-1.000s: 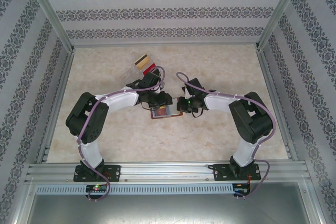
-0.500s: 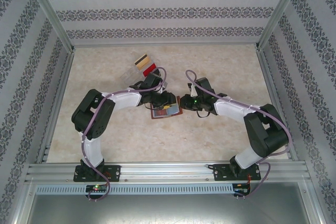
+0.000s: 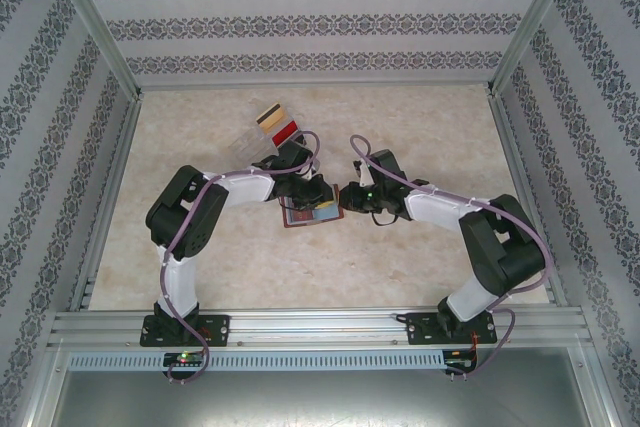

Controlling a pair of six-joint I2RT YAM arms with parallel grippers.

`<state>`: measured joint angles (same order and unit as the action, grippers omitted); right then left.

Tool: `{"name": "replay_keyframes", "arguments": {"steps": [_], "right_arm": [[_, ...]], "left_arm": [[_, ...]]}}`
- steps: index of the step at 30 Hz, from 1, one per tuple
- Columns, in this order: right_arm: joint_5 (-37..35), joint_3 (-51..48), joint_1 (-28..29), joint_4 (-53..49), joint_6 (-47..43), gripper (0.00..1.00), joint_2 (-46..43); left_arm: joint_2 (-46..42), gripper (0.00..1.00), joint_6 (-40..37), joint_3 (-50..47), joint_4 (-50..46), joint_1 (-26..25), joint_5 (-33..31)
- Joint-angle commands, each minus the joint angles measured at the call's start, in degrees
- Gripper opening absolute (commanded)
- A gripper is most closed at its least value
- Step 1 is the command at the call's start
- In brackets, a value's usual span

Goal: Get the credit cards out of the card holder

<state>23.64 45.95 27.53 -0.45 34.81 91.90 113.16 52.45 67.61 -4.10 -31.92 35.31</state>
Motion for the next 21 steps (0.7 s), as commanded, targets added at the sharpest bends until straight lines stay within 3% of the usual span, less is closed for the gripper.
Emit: {"name": "replay_keyframes", "arguments": {"steps": [1,9,21], "right_arm": [[1.3,1.9,0.8,0.4,0.4,0.14,1.0],[1.2,2.2,1.5,0.4,0.5,0.11,2.7],[1.7,4.4,2.2,0.2,1.0,0.12,8.6]], "left_arm": [[-1.1,0.13,-2.1,2.1,-3.0,-0.7,-1.2],[-1.2,0.23,-3.9,4.9,-6.1,-0.5,-2.2],[-8.8,0.24,-5.8,3.3,-14.0,2.0,-8.1]]}}
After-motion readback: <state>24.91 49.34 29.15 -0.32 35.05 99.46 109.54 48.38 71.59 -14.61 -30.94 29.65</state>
